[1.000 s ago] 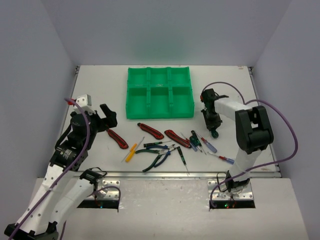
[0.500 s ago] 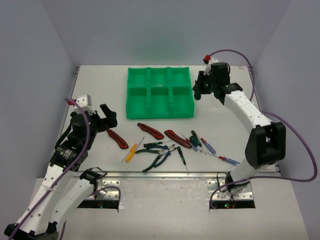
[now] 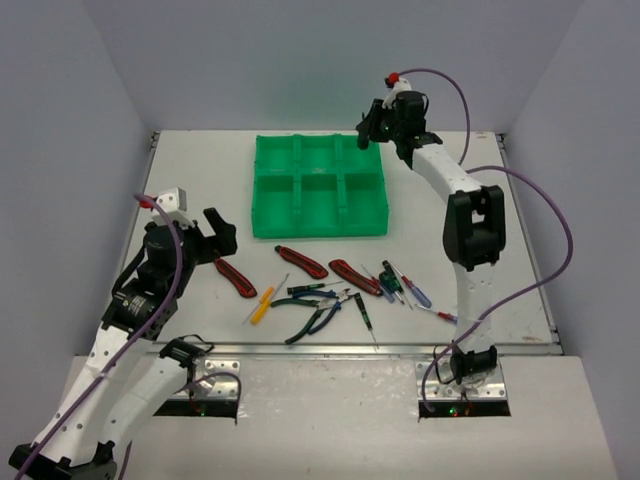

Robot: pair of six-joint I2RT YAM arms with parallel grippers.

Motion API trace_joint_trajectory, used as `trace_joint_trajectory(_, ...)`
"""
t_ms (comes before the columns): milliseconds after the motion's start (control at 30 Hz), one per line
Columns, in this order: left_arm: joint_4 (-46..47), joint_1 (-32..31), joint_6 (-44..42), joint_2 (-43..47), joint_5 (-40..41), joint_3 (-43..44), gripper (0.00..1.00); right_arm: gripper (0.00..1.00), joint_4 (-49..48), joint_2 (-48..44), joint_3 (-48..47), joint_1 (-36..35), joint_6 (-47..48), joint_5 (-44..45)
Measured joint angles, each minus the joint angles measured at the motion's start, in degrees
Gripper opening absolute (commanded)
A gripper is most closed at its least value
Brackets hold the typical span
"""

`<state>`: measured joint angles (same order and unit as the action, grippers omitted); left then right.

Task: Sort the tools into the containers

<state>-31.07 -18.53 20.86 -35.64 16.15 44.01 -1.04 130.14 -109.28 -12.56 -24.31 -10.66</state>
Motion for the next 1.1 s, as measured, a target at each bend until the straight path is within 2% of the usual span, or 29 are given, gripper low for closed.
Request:
trace_joint_trajectory(100, 0.00, -0.17, 0.00, 0.00, -0.31, -0.02, 1.00, 0.20, 0.06, 4.02, -1.67, 0.00, 0.92, -0.03)
trace_joint_trajectory(200, 0.02, -0.21, -0.02, 0.00, -0.78, -0.15, 1.00, 0.52, 0.24, 5.94, -1.78, 0.00, 1.64, -0.07)
trace_joint_trajectory(367, 0.03, -0.21, -0.02, -0.10, -1.08, -0.20, 1.00, 0.88, 1.60, 6.11, -3.06, -0.13, 3.90, -0.48)
trace_joint_trajectory(400, 0.04, -0.21, -0.02, -0.09, -1.17, -0.20, 1.00, 0.90, 1.76, 5.67, -3.10, -0.20, 4.42, -0.43)
trace_joint_trajectory(567, 0.05, -0.21, -0.02, 0.07, -1.30, -0.20, 1.00, 0.93, 8.38, -2.38, -0.18, -1.04, 6.97, 1.35)
trace_joint_trajectory(733, 0.07, -0.21, -0.02, 0.65, -1.21, -0.20, 1.00, 0.91, 22.54, -20.34, 6.33, -2.13, 7.71, 5.62)
trace_joint_trajectory(800, 0.05, -0.21, -0.02, 0.80, -1.11, -0.20, 1.00, 0.86, 23.01, -28.28, 12.47, -3.70, 8.29, 7.75)
trace_joint_trajectory(900, 0.08, -0.21, -0.02, 0.79, -1.08, -0.22, 1.00, 0.65, 27.99, -42.29, 29.11, -8.15, 9.14, 12.87)
trace_joint_trajectory(933, 0.11, -0.21, -0.02, 0.68, -1.12, -0.22, 1.00, 0.61, 30.21, -44.54, 32.79, -9.88, 9.16, 14.03)
trace_joint_trajectory(1000, 0.14, -0.21, -0.02, 0.39, -1.23, -0.22, 1.00, 0.58, 32.64, -45.98, 38.89, -13.20, 9.15, 15.20)
trace_joint_trajectory(1100, 0.36, -0.21, -0.02, -0.08, -1.31, -0.22, 1.00, 0.54, 35.19, -44.47, 46.17, -14.22, 8.83, 16.16)
